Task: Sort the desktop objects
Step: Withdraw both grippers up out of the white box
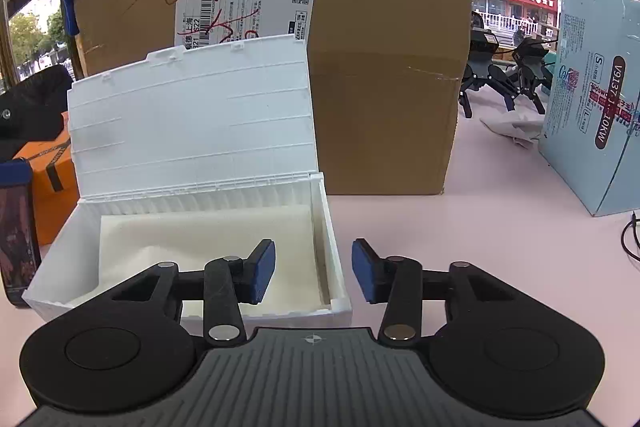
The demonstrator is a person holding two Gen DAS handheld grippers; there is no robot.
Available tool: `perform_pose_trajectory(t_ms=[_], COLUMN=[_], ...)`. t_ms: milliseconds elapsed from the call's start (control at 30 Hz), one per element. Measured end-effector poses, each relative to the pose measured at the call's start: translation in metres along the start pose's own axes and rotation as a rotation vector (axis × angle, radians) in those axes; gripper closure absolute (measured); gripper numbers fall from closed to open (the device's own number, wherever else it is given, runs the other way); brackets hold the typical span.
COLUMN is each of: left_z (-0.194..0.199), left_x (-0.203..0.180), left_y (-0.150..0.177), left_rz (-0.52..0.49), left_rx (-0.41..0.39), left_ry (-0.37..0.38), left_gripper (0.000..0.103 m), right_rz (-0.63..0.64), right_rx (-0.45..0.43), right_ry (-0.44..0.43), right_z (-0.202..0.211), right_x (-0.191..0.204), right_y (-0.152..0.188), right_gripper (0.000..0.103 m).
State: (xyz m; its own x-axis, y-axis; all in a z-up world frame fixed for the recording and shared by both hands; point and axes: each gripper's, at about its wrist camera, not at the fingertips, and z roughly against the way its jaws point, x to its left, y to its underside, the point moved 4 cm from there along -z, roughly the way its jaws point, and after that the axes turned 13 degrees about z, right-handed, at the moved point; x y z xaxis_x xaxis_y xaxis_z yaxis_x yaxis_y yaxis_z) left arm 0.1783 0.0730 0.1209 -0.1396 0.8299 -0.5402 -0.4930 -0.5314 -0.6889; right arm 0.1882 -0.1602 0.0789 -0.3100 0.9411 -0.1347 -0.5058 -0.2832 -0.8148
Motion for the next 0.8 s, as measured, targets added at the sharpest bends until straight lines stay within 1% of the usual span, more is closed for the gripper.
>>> perform_pose_trajectory(t_ms=[33, 67, 100, 133, 200, 233, 367, 533, 667, 800], left_z=[0.001, 0.003, 0.004, 0.005, 0.004, 0.003, -0.005, -0.013, -0.015, -0.015], left_x=[0.001, 0.002, 0.003, 0.003, 0.001, -0.001, -0.011, -0.026, -0.035, -0.045], left_y=[-0.002, -0.004, -0.005, -0.006, -0.005, -0.003, 0.008, 0.025, 0.037, 0.051], left_rz=[-0.003, -0.004, -0.005, -0.008, -0.029, -0.041, -0.103, -0.204, -0.274, -0.389], left_rx=[-0.015, -0.031, -0.045, -0.054, -0.051, -0.046, -0.007, 0.027, 0.065, 0.112], left_ry=[-0.01, -0.017, -0.023, -0.026, -0.025, -0.024, -0.018, -0.023, -0.002, 0.017], left_gripper=[0.016, 0.016, 0.016, 0.016, 0.016, 0.016, 0.016, 0.016, 0.016, 0.016], right_rz=[0.013, 0.031, 0.048, 0.061, 0.021, -0.002, -0.035, -0.065, -0.077, -0.089], right_rx=[0.0, -0.005, -0.009, -0.017, -0.029, -0.035, -0.054, -0.064, -0.075, -0.099], right_ry=[0.006, 0.034, 0.063, 0.057, 0.028, 0.016, -0.019, -0.015, -0.001, 0.011], right_z=[-0.006, -0.008, -0.011, -0.013, -0.014, -0.011, 0.003, 0.026, 0.042, 0.051], right_x=[0.003, 0.004, 0.005, 0.007, 0.007, 0.003, -0.005, -0.017, -0.028, -0.033], right_y=[0.003, 0.005, 0.007, 0.011, 0.021, 0.023, 0.035, 0.053, 0.067, 0.077], right_gripper=[0.081, 0.093, 0.095, 0.095, 0.096, 0.1, 0.1, 0.099, 0.099, 0.099])
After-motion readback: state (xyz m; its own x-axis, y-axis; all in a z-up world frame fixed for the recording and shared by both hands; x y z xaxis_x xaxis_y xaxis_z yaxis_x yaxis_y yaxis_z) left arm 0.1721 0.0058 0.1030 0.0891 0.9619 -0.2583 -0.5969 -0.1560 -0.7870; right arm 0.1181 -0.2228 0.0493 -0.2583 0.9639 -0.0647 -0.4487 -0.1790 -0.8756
